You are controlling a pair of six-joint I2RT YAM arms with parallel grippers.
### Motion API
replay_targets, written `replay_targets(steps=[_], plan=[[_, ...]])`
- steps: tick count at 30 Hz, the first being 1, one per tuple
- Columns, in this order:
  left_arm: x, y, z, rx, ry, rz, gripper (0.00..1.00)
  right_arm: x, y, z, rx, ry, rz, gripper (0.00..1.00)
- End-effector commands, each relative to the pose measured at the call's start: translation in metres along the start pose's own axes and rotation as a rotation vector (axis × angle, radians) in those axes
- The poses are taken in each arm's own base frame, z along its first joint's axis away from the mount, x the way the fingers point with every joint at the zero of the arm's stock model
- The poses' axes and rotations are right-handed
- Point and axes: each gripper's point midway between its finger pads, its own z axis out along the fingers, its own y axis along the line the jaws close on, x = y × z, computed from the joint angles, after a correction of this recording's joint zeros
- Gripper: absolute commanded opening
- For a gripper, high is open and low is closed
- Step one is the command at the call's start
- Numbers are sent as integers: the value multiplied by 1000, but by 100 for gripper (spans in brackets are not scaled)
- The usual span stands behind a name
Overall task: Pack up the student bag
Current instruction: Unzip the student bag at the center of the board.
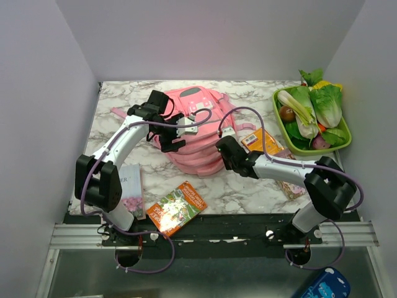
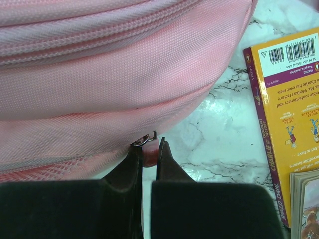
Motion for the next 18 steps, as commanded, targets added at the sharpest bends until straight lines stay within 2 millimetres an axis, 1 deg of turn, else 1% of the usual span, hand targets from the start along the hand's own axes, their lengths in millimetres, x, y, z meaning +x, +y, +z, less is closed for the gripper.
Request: replay_targets(steps=[1, 3, 4, 5, 6, 7, 8, 10, 13, 16, 17, 18], plan=[[-8, 21, -2, -102, -26, 152, 83, -20, 5, -5, -39, -60, 45, 1], [-9, 26, 2, -120, -33, 151, 74, -20, 9, -5, -58, -56, 34, 1], [-11, 34, 4, -148, -36, 157, 70, -20, 9, -5, -65, -58, 29, 1], [-13, 37, 7, -160, -45, 155, 60, -20, 11, -5, -75, -58, 6, 1], [-15, 40, 7, -174, -56, 125, 55, -20, 14, -5, -96, -57, -5, 1], [-21, 46, 8, -195, -78, 130, 52, -21, 15, -6, -109, -62, -11, 1], [-25, 47, 7, -199, -97, 127, 47, -23, 17, -8, -125, -71, -34, 1], [-31, 47, 9, -202, -119, 117, 43, -25, 18, -10, -144, -84, -41, 1], [-31, 38, 13, -167, -117, 119, 37, -31, 19, -15, -163, -115, -64, 1], [-31, 31, 15, -140, -122, 89, 20, -37, 16, -18, -158, -140, -76, 1], [-32, 29, 15, -129, -124, 74, 6, -41, 14, -17, -150, -145, -79, 1], [-38, 29, 10, -126, -136, 67, 0, -42, 12, -16, -133, -146, -78, 1]])
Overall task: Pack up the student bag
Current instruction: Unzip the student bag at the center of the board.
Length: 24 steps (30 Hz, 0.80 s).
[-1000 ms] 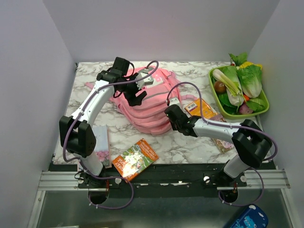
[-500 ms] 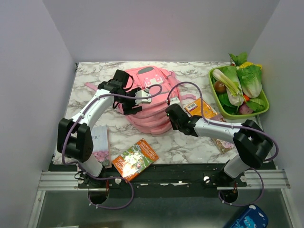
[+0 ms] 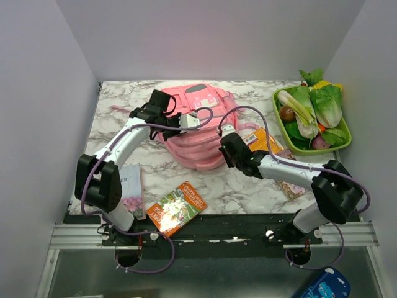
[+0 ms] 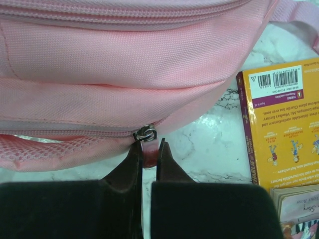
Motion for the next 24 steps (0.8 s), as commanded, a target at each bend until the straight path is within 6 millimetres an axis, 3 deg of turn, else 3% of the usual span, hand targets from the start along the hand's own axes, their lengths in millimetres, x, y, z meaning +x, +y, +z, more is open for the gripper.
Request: replay_targets(steps=[1, 6, 8, 11, 17, 19, 20, 23, 24], plan=[[-30, -7, -5, 45, -92, -35, 0, -31, 1, -3, -30, -95, 12, 1], [-36, -30, -23, 100, -100, -85, 0, -49, -11, 2, -14, -93, 61, 1], [-39, -25, -29, 57, -108, -101, 0, -47, -8, 3, -26, -66, 45, 1], [-41, -20, -29, 29, -103, -177, 0, -44, 3, 1, -55, -47, 30, 1], [-62, -5, -27, 4, -153, -403, 0, -50, 23, -16, -83, -56, 42, 1], [-65, 0, -25, -20, -158, -442, 0, -53, 35, -27, -166, -81, 61, 1], [-66, -1, -25, -18, -158, -439, 0, -42, 39, -27, -200, -70, 52, 1], [-56, 1, -20, -51, -120, -422, 0, -43, 48, -38, -282, -114, 64, 6], [-52, 0, -19, -53, -107, -421, 0, -35, 51, -39, -301, -105, 59, 7]])
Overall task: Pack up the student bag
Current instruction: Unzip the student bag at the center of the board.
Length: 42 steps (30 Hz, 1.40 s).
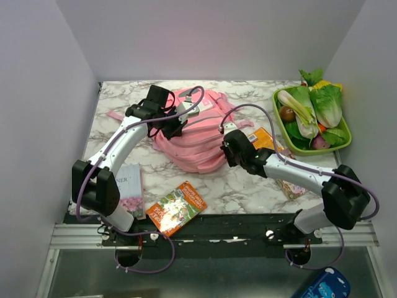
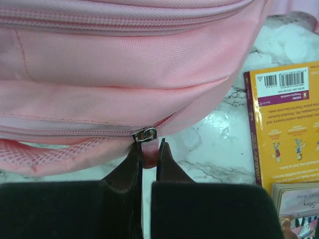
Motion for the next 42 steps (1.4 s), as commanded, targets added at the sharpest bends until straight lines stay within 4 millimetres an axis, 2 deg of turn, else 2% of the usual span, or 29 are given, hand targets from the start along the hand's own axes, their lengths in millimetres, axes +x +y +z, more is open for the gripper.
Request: replay_targets(steps=[1, 3, 7, 9, 10, 11, 13, 14, 16, 17, 18, 19, 20, 24, 27, 31, 34, 37, 38, 39, 42], plan=[[-25, 1, 8, -24, -73, -23, 0, -26, 48, -24, -254, -143, 40, 9], [-16, 1, 9, -29, -52, 1, 0, -21, 48, -26, -268, -153, 5, 10], [-8, 7, 11, -72, -31, 14, 0, -31, 49, -37, -302, -199, -23, 15], [-10, 7, 11, -77, -36, -2, 0, -35, 49, -35, -292, -194, -24, 11], [-12, 7, 12, -79, -40, -13, 0, -29, 45, -33, -266, -157, -30, 8], [-15, 4, 12, -81, -46, -7, 0, -38, 42, -33, -241, -160, -22, 1], [-13, 2, 14, -87, -32, 4, 0, -25, 29, -26, -159, -75, -26, 1], [-15, -1, 13, -87, -35, 17, 0, -27, 27, -28, -150, -75, -27, 3], [-12, -2, 12, -87, -28, 23, 0, -25, 26, -33, -166, -79, -28, 17], [-11, -3, 12, -86, -23, 31, 0, -28, 27, -36, -178, -95, -21, 31], [-11, -2, 12, -87, -21, 36, 0, -21, 28, -36, -192, -94, -27, 34], [-10, -3, 12, -85, -18, 40, 0, -31, 28, -42, -211, -144, -12, 37], [-10, -3, 12, -86, -16, 44, 0, -32, 29, -44, -220, -157, -8, 41], [-10, -4, 10, -77, -16, 54, 0, -40, 24, -50, -239, -212, -9, 50], [-10, -4, 8, -79, -9, 66, 0, -43, 12, -50, -210, -227, 0, 54], [-9, -2, 6, -90, 0, 79, 0, -36, -12, -44, -155, -209, 36, 56], [-10, -2, 5, -88, -3, 83, 0, -25, -10, -38, -159, -180, 48, 57], [-11, -2, 6, -80, -3, 75, 0, -15, -8, -34, -163, -155, 93, 63], [-12, -2, 7, -80, -3, 72, 0, -13, -7, -33, -164, -151, 108, 70], [-12, -2, 7, -80, -3, 72, 0, -10, -6, -33, -163, -145, 145, 72], [-14, -1, 7, -80, -5, 71, 0, -6, -4, -31, -161, -138, 220, 75]])
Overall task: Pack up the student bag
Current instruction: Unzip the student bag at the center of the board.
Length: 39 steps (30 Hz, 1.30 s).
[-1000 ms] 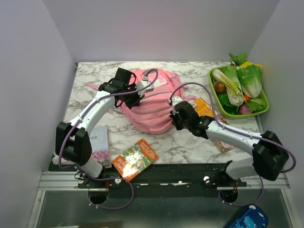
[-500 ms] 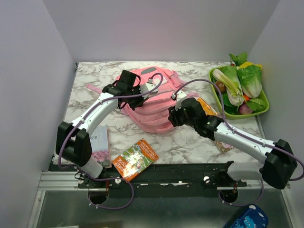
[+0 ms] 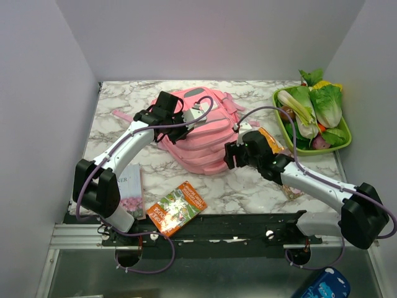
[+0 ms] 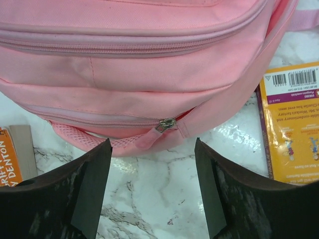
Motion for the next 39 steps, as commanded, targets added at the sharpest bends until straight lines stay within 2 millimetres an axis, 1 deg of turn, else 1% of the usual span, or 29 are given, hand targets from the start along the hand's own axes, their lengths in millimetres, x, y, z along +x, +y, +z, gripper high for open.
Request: replay_targets(steps=[1, 4, 5, 7, 8, 9, 10, 11, 12, 15, 21, 22, 23, 26, 28, 29, 31, 32, 34, 35, 37, 39], plan=[[-20, 9, -14, -39, -52, 5, 0, 4, 7, 2, -11, -18, 131, 75], [-21, 10, -14, -41, -54, 0, 0, 9, 5, 6, 1, -29, 178, 70], [-21, 9, -14, -40, -55, 0, 0, 12, 5, 8, 6, -24, 184, 66], [-21, 9, -14, -37, -55, -4, 0, 12, 6, 11, 4, -28, 198, 61], [-21, 9, -14, -38, -55, -2, 0, 14, 6, 13, 6, -21, 202, 57], [-21, 9, -14, -40, -55, -3, 0, 17, 6, 14, 8, -14, 210, 55], [-22, 10, -14, -40, -56, -4, 0, 9, 8, 17, 1, -41, 220, 54], [-22, 9, -14, -40, -56, -5, 0, 8, 8, 18, 1, -46, 227, 52], [-22, 9, -15, -40, -58, -6, 0, 10, 8, 21, 3, -37, 233, 51], [-23, 9, -14, -36, -59, -11, 0, 7, 11, 26, -6, -46, 247, 49], [-23, 10, -14, -38, -56, -14, 0, 15, 13, 35, -7, -24, 276, 45], [-24, 10, -14, -39, -57, -15, 0, 18, 13, 36, -5, -20, 276, 43], [-25, 11, -16, -42, -60, -15, 0, 19, 13, 36, -2, -19, 281, 39], [-28, 11, -16, -44, -68, -25, 0, 25, 13, 35, -7, -4, 292, 32], [-29, 12, -15, -44, -69, -39, 0, 30, 15, 33, -17, 5, 295, 32], [-29, 12, -13, -42, -68, -43, 0, 36, 15, 32, -20, 14, 299, 31], [-32, 12, -13, -40, -72, -53, 0, 38, 18, 31, -34, 9, 308, 31], [-32, 11, -12, -39, -72, -55, 0, 42, 19, 30, -37, 13, 308, 27], [-35, 11, -12, -40, -76, -57, 0, 39, 19, 29, -42, 2, 308, 17], [-34, 11, -12, -41, -75, -68, 0, 36, 22, 28, -56, -7, 302, 7], [-36, 10, -11, -42, -79, -72, 0, 24, 27, 23, -73, -38, 278, 1], [-39, 6, -10, -38, -87, -82, 0, 18, 37, 18, -93, -43, 255, 1]])
